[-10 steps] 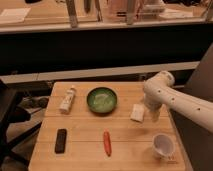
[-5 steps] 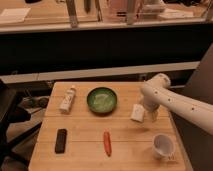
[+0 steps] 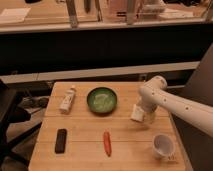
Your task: Place the white sponge in the ceramic bowl
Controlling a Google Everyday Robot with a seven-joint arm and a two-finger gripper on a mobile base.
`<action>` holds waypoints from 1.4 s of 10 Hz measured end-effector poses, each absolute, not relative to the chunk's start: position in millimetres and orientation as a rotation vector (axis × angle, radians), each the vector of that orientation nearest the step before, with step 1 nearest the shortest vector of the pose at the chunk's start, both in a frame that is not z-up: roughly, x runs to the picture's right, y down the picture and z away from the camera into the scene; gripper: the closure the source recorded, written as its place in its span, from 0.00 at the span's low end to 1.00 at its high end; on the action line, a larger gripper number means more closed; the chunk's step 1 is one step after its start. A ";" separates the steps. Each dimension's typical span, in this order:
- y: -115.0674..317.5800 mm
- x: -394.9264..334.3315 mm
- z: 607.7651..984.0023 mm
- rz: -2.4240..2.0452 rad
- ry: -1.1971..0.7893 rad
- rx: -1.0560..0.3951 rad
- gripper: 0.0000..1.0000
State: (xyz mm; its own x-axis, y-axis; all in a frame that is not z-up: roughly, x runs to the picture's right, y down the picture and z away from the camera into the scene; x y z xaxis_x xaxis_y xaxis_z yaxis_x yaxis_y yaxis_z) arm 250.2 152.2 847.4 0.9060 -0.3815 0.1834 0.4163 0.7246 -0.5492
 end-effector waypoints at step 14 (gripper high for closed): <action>165.2 235.3 874.1 -0.438 -0.081 -0.641 0.36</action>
State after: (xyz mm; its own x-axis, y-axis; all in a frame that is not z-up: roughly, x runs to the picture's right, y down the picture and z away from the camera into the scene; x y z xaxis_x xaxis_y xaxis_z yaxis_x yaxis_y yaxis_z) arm 235.3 165.2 874.1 0.9058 -0.3699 0.2065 0.4194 0.7139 -0.5607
